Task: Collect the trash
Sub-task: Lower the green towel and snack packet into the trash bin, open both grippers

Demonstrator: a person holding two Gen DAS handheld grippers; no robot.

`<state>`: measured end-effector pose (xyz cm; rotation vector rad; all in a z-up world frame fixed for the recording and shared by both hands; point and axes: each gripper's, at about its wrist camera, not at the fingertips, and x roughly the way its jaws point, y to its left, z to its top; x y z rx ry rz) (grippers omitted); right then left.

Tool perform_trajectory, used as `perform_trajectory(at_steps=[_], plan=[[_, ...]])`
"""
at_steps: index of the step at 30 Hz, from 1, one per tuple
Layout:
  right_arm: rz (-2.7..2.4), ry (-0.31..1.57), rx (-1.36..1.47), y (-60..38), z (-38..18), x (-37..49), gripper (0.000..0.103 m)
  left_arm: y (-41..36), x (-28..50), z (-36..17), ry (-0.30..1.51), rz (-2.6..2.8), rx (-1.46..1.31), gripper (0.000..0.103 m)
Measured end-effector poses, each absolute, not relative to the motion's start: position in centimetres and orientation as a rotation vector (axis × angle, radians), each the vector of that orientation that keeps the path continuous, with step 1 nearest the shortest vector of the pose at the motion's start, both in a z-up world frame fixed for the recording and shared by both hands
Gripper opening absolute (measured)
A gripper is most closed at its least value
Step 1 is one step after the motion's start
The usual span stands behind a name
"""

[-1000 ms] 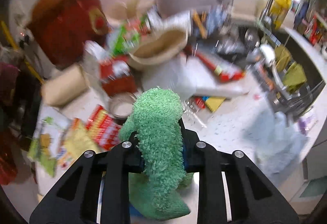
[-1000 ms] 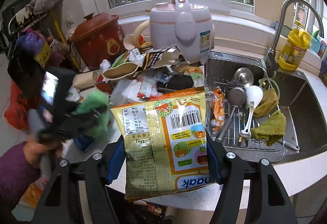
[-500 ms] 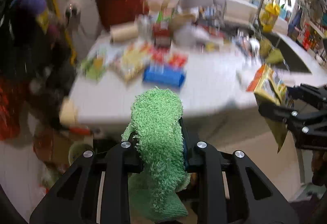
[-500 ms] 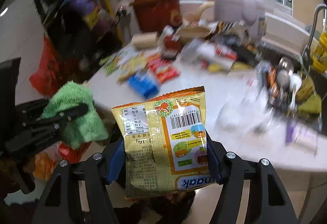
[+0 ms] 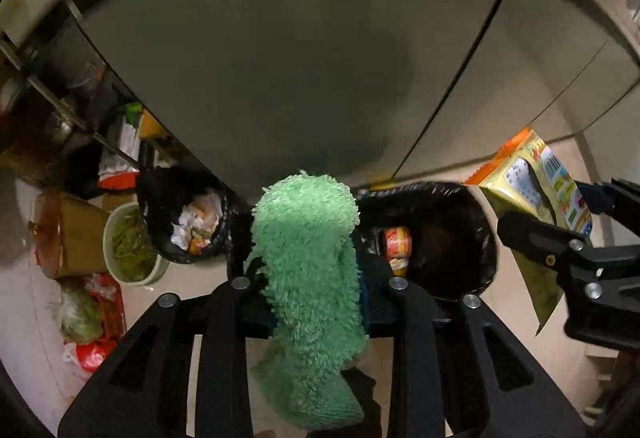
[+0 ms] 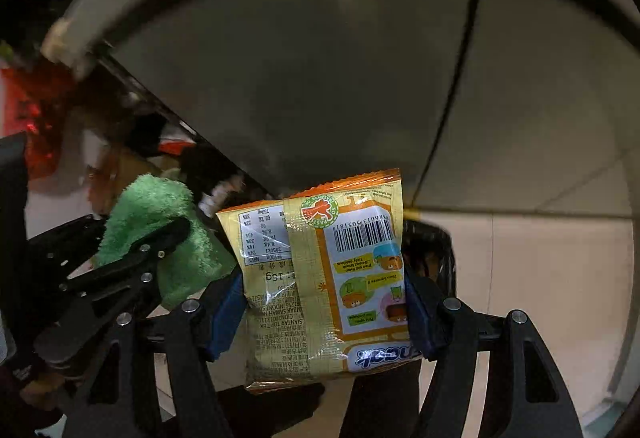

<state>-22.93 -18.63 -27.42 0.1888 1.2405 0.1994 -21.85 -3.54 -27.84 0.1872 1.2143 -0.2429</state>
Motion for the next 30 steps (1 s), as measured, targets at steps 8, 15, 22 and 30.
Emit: perform_trajectory(at_steps=[8, 15, 22, 30], plan=[[0.06, 1.309, 0.201, -17.9, -35.1, -22.3, 0.096, -2.3, -20.1, -34.4, 1.287, -0.151, 0.253, 0.088], [0.045, 1.325, 0.195, -17.1, -35.2, -22.2, 0.097, -1.3, -20.5, -35.1, 1.355, -0.169, 0.198, 0.088], [0.079, 1.283, 0.166, -18.4, -30.5, -22.5, 0.097, -1.2, -20.5, -31.3, 1.327, -0.174, 0.198, 0.088], [0.052, 1.104, 0.127, -24.4, -15.5, -21.0, 0.098, -0.8, -19.8, -20.1, 1.222, -0.146, 0.161, 0.088]])
